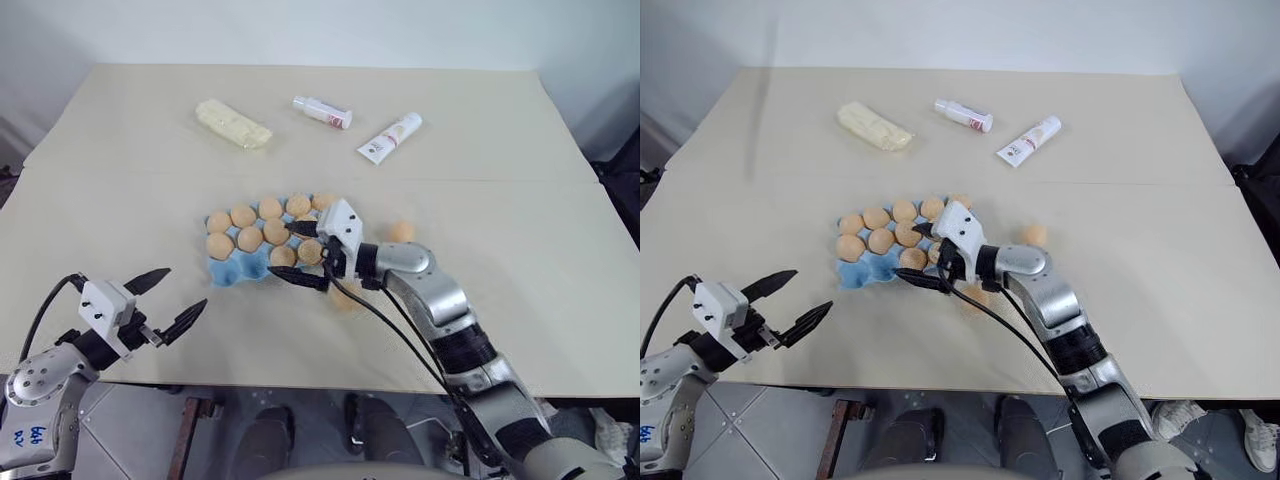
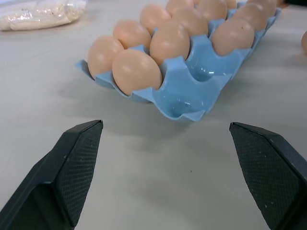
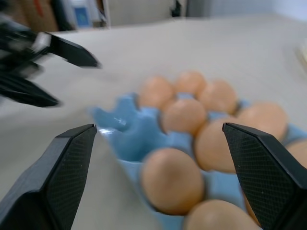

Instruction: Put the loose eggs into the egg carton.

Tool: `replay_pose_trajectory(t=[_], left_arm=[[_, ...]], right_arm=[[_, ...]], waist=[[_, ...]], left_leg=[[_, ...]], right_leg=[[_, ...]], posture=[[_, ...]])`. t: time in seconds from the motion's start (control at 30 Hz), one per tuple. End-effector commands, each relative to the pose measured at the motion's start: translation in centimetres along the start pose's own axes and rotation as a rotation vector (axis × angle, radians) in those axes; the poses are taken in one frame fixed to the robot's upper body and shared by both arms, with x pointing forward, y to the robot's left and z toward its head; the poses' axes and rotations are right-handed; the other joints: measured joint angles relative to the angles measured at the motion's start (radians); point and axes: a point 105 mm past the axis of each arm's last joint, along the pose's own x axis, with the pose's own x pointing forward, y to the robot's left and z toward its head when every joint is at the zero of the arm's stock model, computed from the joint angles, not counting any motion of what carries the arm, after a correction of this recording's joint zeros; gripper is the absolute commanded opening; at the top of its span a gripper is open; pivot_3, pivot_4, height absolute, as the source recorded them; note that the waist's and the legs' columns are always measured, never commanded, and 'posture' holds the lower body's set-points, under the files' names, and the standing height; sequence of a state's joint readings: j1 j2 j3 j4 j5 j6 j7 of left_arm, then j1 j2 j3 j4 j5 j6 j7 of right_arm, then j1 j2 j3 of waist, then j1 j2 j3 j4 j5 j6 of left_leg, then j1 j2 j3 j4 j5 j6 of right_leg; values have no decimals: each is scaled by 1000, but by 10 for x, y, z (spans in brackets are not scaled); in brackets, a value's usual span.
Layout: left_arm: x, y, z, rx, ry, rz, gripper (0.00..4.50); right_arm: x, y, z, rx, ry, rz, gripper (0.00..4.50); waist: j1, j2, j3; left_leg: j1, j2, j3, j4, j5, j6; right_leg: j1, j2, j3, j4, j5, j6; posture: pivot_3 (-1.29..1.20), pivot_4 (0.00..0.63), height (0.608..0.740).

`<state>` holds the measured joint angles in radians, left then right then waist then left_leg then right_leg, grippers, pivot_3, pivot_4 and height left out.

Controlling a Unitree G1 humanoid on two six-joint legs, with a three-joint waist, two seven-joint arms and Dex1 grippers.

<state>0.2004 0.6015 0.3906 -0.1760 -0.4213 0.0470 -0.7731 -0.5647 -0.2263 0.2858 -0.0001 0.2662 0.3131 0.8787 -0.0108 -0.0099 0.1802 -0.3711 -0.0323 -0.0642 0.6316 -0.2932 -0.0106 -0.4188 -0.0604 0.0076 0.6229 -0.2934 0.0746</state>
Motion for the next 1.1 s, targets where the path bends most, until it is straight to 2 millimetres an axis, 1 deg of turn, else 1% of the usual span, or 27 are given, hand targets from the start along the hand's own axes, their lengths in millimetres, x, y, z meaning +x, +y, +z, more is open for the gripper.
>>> replay_pose_trajectory(t=[0.03, 0.1, 0.13, 0.23, 0.3, 0.33, 0.43, 0.5, 0.53, 0.6, 0.67, 0.73, 0.83, 0.93, 1.1], left_arm=[[8, -3, 15, 29, -50, -33, 4500], [12, -6, 18, 37, -56, -57, 4500], [13, -7, 18, 40, -56, -66, 4500], [20, -16, 16, 30, -49, -144, 4500], [24, -22, 15, 20, -48, -185, 4500], [28, -26, 15, 17, -48, -219, 4500], [38, -35, 18, 25, -51, -309, 4500], [46, -36, 24, 44, -72, -339, 4500], [48, -36, 26, 52, -77, -348, 4500], [53, -35, 30, 60, -91, -369, 4500], [57, -34, 34, 66, -102, -379, 4500], [58, -34, 36, 55, -107, -399, 4500], [59, -37, 38, 37, -108, -435, 4500], [60, -37, 39, 47, -113, -424, 4500], [58, -36, 37, 62, -117, -382, 4500]], right_arm=[[-41, 0, 26, -59, -106, -48, 4463], [-72, -8, 22, -65, -98, -151, 4463], [-82, -10, 21, -71, -93, -187, 4463], [-138, -18, 8, -116, -5, -373, 4463], [-163, -21, 3, -106, 22, -471, 4463], [-179, -21, -2, -103, 53, -527, 4463], [-215, -15, -16, -117, 131, -628, 4463], [-231, -13, -27, -108, 174, -684, 4463], [-235, -13, -30, -103, 185, -701, 4463], [-239, -11, -36, -98, 203, -710, 4463], [-238, -12, -36, -94, 184, -717, 4463], [-232, -16, -36, -92, 173, -716, 4463], [-212, -30, -34, -57, 138, -707, 4463], [-190, -46, -34, 20, 131, -682, 4463], [-152, -77, -39, 59, 177, -635, 4463]], waist=[[13, 0, 0], [14, 0, 0], [14, 0, 0], [13, 0, 0], [12, 0, 0], [8, 0, 0], [12, 0, 0], [10, 0, 0], [9, 0, 0], [5, 0, 0], [6, 0, 0], [8, 0, 0], [3, 0, 0], [7, 0, 0], [9, 0, 0]], left_leg=[[-1, 0, 0, 0, 0, 0], [0, 0, 0, 1, -1, 1], [0, -1, 0, 1, -1, 1], [1, -1, 0, 0, -1, 2], [1, 0, 0, 0, -1, 1], [1, 0, 0, 0, -1, 1], [3, 0, 0, 1, -1, 1], [4, 0, 1, 1, -1, 1], [4, 0, 1, 2, -1, 2], [5, 0, 2, 4, 0, 2], [7, 0, 3, 4, 0, 2], [7, 0, 3, 4, 0, 2], [7, 0, 3, 4, 0, 2], [7, 0, 3, 4, 0, 2], [4, 0, 2, 4, 1, 1]], right_leg=[[0, 0, 0, -1, 0, 0], [2, 0, 0, -2, 0, 0], [2, -1, 0, -3, 0, 1], [4, -1, 0, -3, 0, 1], [4, 0, -1, -4, 0, 0], [4, 0, 0, -3, 0, 0], [5, 0, 0, -2, 0, 0], [5, 1, 0, -1, 0, 0], [6, 0, 0, -1, 0, 1], [6, 1, 2, 1, 1, 1], [8, 1, 2, 2, 1, 1], [8, 1, 2, 2, 1, 1], [7, 1, 3, 2, 1, 1], [7, 1, 3, 3, 1, 1], [5, 0, 2, 2, 1, 1]], posture=[[0, 150, 740], [0, 150, 740], [0, 150, 740], [0, 150, 740], [0, 150, 740], [0, 150, 740], [0, 150, 740], [0, 150, 740], [0, 150, 740], [0, 150, 740], [0, 150, 740], [0, 150, 740], [0, 150, 740], [0, 150, 740], [0, 150, 740]])
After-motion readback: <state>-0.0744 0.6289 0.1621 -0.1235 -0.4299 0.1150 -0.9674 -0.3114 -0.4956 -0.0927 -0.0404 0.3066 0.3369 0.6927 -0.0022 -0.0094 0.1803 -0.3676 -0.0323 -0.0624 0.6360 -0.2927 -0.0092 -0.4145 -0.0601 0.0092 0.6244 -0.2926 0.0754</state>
